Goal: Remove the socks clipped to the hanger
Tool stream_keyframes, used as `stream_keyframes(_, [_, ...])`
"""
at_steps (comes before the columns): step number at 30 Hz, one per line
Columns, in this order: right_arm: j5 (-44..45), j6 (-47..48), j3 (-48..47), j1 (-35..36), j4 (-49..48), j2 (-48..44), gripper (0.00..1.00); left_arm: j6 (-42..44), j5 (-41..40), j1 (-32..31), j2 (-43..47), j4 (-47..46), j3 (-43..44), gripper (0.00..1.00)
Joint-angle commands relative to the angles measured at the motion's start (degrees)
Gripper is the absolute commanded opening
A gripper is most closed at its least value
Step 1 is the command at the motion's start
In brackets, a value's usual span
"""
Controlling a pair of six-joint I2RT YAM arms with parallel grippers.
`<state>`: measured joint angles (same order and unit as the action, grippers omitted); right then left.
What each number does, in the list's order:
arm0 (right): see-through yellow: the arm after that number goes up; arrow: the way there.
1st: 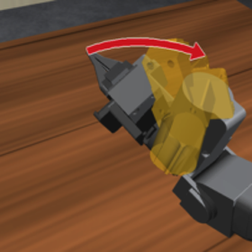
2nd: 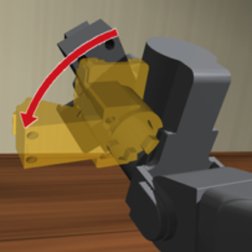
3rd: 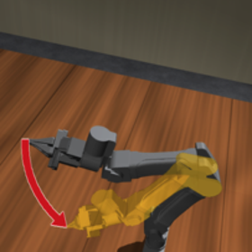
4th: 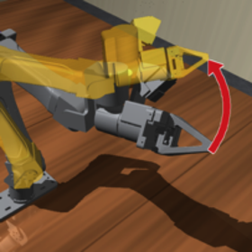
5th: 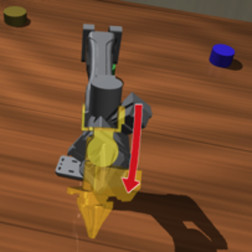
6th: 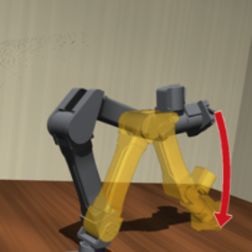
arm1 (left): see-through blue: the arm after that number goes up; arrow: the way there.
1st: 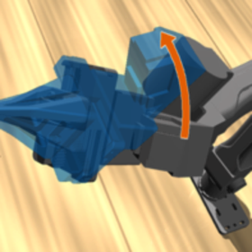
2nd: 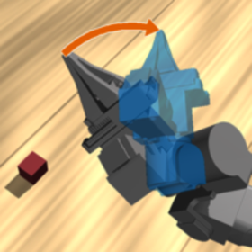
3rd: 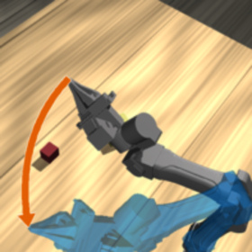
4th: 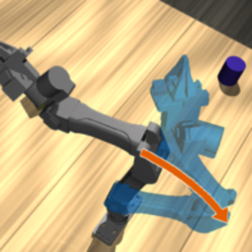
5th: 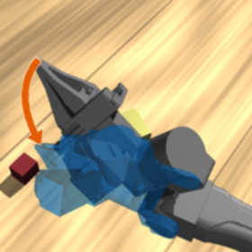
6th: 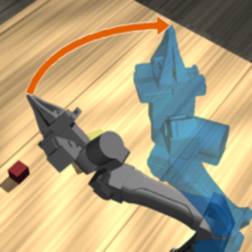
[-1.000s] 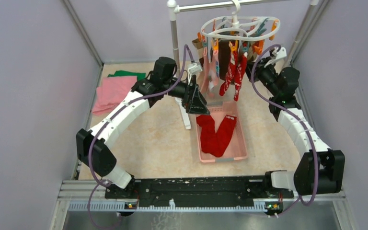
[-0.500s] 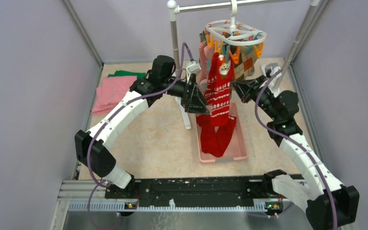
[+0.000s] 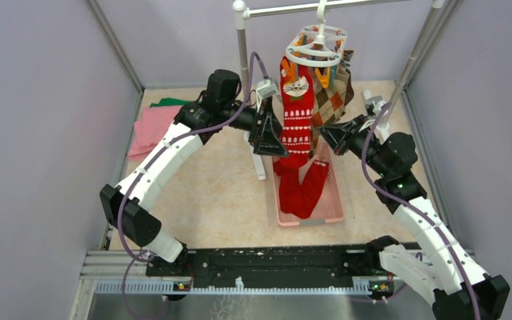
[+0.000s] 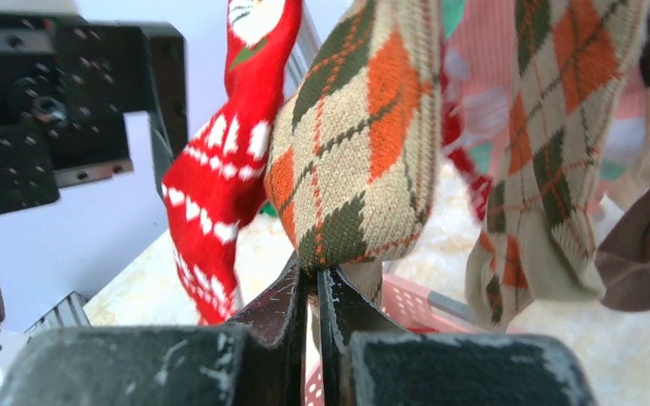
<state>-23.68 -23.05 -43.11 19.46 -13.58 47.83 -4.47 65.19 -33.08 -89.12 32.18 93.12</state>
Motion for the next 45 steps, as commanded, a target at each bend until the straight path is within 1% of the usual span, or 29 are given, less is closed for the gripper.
stream_keyframes(1, [1.6,3.4,-5.5,0.7,7.6,0.3,0.0,8.9,-9.7,0.0,1.7,4.7,6.8,0.94])
stream_keyframes(5, [3.6,5.3,-7.5,0.7,12.9,-0.3,0.0,14.0,-27.0,0.1,1.4,6.8,9.6,0.92])
stream_keyframes(9, [3.8,5.7,-8.3,0.7,15.1,-0.1,0.0,15.9,-35.3,0.0,2.3,6.7,9.3,0.91])
stream_keyframes(11, [2.9,5.4,-8.8,0.8,15.2,0.6,0.0,16.5,-41.2,0.0,2.6,6.1,8.5,0.9])
stream_keyframes(13, [1.5,4.7,-9.2,0.8,14.7,1.3,0.0,17.5,-44.1,0.0,3.2,6.1,7.7,0.89])
stream_keyframes(14, [0.5,4.2,-9.3,0.7,14.2,1.6,0.0,17.6,-43.8,0.0,3.6,6.0,7.3,0.9])
stream_keyframes(15, [-0.7,3.7,-9.4,0.8,14.0,1.8,0.0,17.6,-41.5,0.0,3.9,6.2,7.1,0.9])
stream_keyframes(16, [-1.9,2.9,-9.4,0.8,12.2,2.1,0.0,17.5,-37.4,0.0,4.1,6.7,7.1,0.91])
stream_keyframes(19, [-5.7,0.5,-9.5,0.9,9.7,3.1,0.0,16.0,-20.9,0.0,3.0,8.1,7.0,0.95])
stream_keyframes(20, [-6.5,-0.2,-9.5,1.0,9.0,3.3,0.0,15.1,-16.7,-0.1,2.5,7.7,6.7,0.95])
stream_keyframes(22, [-7.3,-1.3,-9.8,1.2,8.1,3.6,0.0,13.2,-12.3,-0.7,1.0,6.4,6.7,0.96])
stream_keyframes(29, [-8.7,-4.0,-11.3,2.0,6.7,4.2,0.0,8.2,-8.4,-1.0,-5.1,-0.4,10.2,0.98])
stream_keyframes(33, [-9.3,-5.7,-11.6,2.2,5.1,4.8,0.0,5.0,-8.5,-1.1,-7.1,-4.8,11.1,0.98])
stream_keyframes(35, [-9.8,-7.1,-11.6,2.2,3.7,5.5,0.0,4.6,-8.5,-1.1,-8.1,-6.1,11.2,0.97])
stream_keyframes(36, [-10.1,-7.9,-11.5,2.2,2.8,5.7,0.0,3.0,-8.6,-1.1,-8.4,-6.7,11.2,0.96])
stream_keyframes(38, [-10.5,-9.3,-11.3,2.2,1.2,6.2,0.0,2.1,-8.7,-1.1,-8.9,-7.4,11.2,0.91])
stream_keyframes(40, [-10.7,-10.4,-11.1,2.2,0.1,6.7,0.0,1.6,-8.2,-1.1,-9.2,-7.8,11.0,0.8])
stream_keyframes(42, [-11.1,-11.4,-10.8,2.2,-1.1,6.9,0.0,1.2,-7.2,-1.1,-9.1,-8.2,10.6,0.59])
stream_keyframes(43, [-11.2,-11.7,-10.7,2.2,-1.4,7.0,0.01,1.0,-7.2,-1.2,-8.9,-8.5,10.2,0.46])
stream_keyframes(44, [-11.1,-11.8,-10.8,2.2,-1.3,7.1,0.06,0.7,-7.5,-1.1,-8.6,-8.7,9.7,0.32])
stream_keyframes(45, [-10.5,-11.6,-11.1,2.2,-0.7,7.1,0.15,0.7,-7.9,-1.1,-8.3,-8.9,9.2,0.21])
